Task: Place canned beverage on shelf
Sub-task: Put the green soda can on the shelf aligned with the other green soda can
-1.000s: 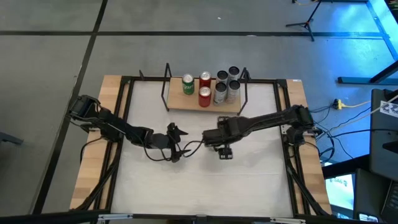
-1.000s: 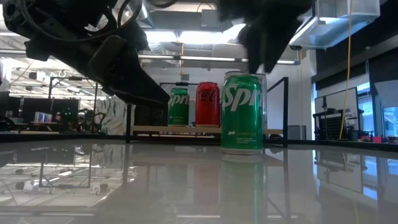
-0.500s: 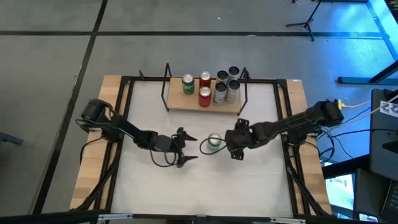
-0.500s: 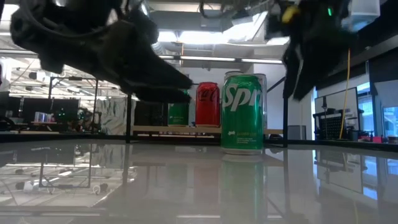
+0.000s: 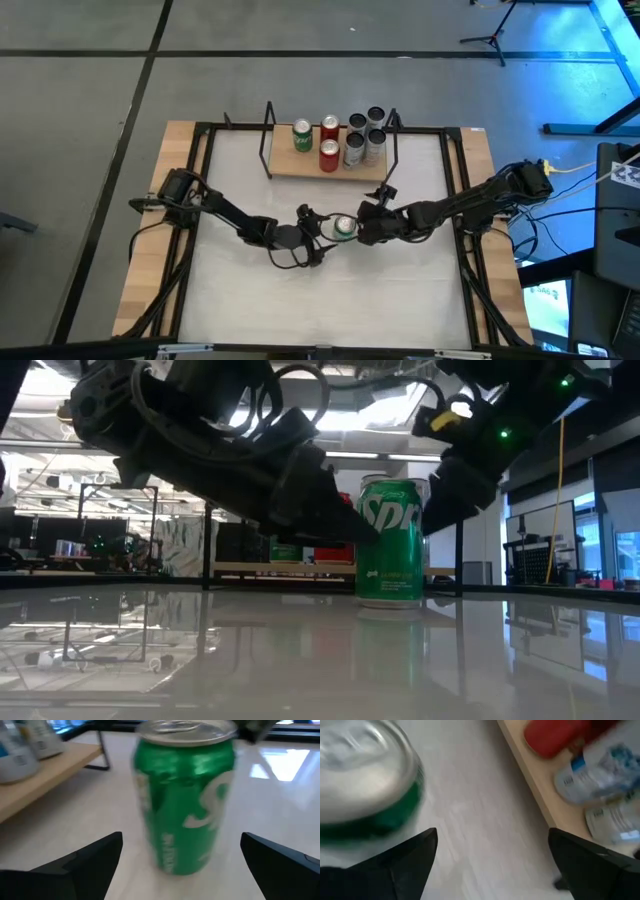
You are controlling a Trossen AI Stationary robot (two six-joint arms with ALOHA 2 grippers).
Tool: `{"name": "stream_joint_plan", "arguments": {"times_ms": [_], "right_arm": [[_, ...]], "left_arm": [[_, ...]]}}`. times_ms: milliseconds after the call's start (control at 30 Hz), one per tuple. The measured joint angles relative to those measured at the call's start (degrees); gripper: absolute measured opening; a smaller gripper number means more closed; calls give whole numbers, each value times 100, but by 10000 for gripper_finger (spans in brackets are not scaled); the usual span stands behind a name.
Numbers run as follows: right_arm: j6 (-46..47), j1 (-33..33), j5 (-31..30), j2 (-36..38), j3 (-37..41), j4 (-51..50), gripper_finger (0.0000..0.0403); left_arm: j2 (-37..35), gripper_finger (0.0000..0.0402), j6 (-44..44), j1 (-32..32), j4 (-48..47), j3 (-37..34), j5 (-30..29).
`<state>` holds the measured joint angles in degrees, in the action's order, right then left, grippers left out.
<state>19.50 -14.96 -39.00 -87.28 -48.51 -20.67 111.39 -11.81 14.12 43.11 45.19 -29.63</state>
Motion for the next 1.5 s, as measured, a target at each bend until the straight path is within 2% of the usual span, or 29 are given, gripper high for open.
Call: {"name": "stream_joint_plan", "arguments": {"times_ms": [133,533,633,733,967,1067,1167,1367,1500], "right_arm": [[-349,-2,247,0,0,413,376],[-188,0,772,1,0,321,376],[-117,-3,960,2,-42,121,376],[31,-11,1183,86,-276,-644,376],[506,-334,1059,661,-385,-1688,376],[726,-541,989,793,-157,-1571,376],[889,-755,888,784,177,-1314,376],[1471,-1334,532,782,1099,-206,376],[1841,-1711,557,782,1568,284,376]], "left_arm": [[0,396,-5,1,-49,-2,-448],[-2,396,-126,62,-534,-7,-970],[-37,396,42,71,-602,-9,-489],[-255,396,22,76,-1000,-11,11],[-1410,396,-157,113,-1807,-13,500],[-1950,396,-119,42,-1866,-10,916],[-2170,396,26,-145,-2060,173,1276],[-1901,396,303,-631,-3468,1119,1791],[-1670,396,446,-857,-3968,1721,2236]]}}
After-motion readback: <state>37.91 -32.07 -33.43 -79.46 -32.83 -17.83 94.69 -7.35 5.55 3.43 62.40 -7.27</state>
